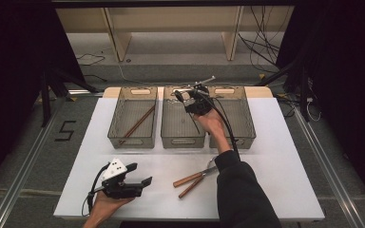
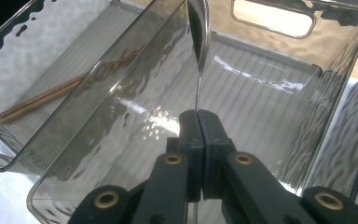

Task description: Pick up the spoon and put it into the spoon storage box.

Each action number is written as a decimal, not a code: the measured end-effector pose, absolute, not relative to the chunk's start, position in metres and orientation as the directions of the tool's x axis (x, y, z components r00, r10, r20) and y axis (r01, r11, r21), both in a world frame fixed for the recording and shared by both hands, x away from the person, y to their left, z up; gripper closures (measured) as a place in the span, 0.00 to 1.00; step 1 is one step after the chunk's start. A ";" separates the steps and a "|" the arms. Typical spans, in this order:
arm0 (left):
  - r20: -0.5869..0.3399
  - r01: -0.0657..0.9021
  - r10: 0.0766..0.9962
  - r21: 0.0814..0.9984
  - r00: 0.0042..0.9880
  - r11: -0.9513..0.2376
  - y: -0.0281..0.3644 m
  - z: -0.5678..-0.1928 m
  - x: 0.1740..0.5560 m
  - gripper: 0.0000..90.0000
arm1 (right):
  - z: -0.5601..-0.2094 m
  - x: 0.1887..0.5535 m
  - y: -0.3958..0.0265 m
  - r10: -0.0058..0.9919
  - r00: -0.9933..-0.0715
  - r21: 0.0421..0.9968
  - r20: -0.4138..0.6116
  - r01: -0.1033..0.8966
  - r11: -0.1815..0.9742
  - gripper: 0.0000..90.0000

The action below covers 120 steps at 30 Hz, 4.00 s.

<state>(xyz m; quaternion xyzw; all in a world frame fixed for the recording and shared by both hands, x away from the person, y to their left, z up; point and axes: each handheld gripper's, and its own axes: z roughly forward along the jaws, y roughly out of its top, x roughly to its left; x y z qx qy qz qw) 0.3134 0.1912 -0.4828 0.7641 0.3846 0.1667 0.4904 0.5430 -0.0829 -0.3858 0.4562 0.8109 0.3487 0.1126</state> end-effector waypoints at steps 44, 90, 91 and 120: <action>-0.169 0.456 0.734 0.865 0.658 -0.209 0.189 -0.483 0.314 0.22 | -0.374 0.456 -0.131 0.686 -0.712 0.781 0.153 0.512 0.357 0.43; -0.108 0.479 0.589 0.706 0.801 -0.522 0.099 -0.463 0.352 0.22 | -0.438 0.330 -0.235 0.703 -0.686 0.839 0.187 0.484 0.248 0.37; -0.104 0.478 0.588 0.703 0.802 -0.526 0.097 -0.463 0.353 0.22 | -0.439 0.329 -0.237 0.704 -0.685 0.841 0.187 0.482 0.245 0.37; -0.070 0.456 0.529 0.610 0.846 -0.648 0.069 -0.460 0.367 0.24 | -0.455 0.307 -0.251 0.731 -0.655 0.851 0.191 0.481 0.209 0.32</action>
